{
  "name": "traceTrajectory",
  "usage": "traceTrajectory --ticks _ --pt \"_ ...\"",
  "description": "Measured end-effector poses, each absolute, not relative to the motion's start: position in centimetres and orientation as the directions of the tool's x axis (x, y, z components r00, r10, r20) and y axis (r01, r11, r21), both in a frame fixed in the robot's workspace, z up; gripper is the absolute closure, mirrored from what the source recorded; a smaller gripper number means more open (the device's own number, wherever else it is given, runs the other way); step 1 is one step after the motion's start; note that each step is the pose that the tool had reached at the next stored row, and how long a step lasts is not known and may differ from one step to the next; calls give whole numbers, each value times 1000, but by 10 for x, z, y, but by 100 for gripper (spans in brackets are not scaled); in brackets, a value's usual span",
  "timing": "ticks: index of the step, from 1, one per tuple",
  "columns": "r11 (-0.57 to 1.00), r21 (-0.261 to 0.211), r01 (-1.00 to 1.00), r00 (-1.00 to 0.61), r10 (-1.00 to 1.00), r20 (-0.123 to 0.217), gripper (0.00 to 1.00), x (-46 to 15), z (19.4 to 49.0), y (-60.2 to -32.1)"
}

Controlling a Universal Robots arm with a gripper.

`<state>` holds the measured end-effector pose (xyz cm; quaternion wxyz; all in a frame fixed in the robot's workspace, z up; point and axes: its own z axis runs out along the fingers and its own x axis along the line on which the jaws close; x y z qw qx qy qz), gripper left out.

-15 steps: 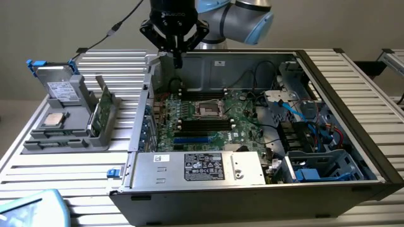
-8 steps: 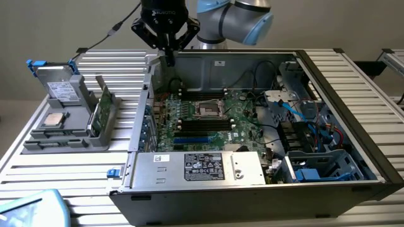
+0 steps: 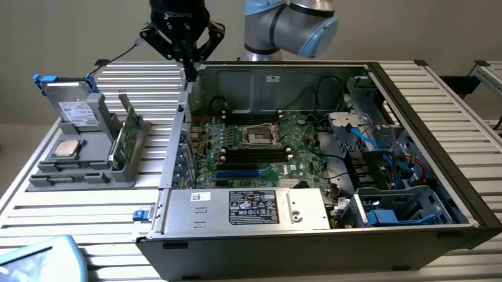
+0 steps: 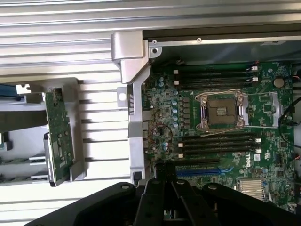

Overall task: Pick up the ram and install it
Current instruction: 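Reach for the ram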

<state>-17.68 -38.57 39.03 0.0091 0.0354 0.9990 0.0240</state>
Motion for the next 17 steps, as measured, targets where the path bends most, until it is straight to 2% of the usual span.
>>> traceTrajectory --ticks 7,17 --pt "996 49 71 -997 71 -6 89 -209 386 -385" --pt "996 55 75 -994 70 82 89 -249 385 -385"
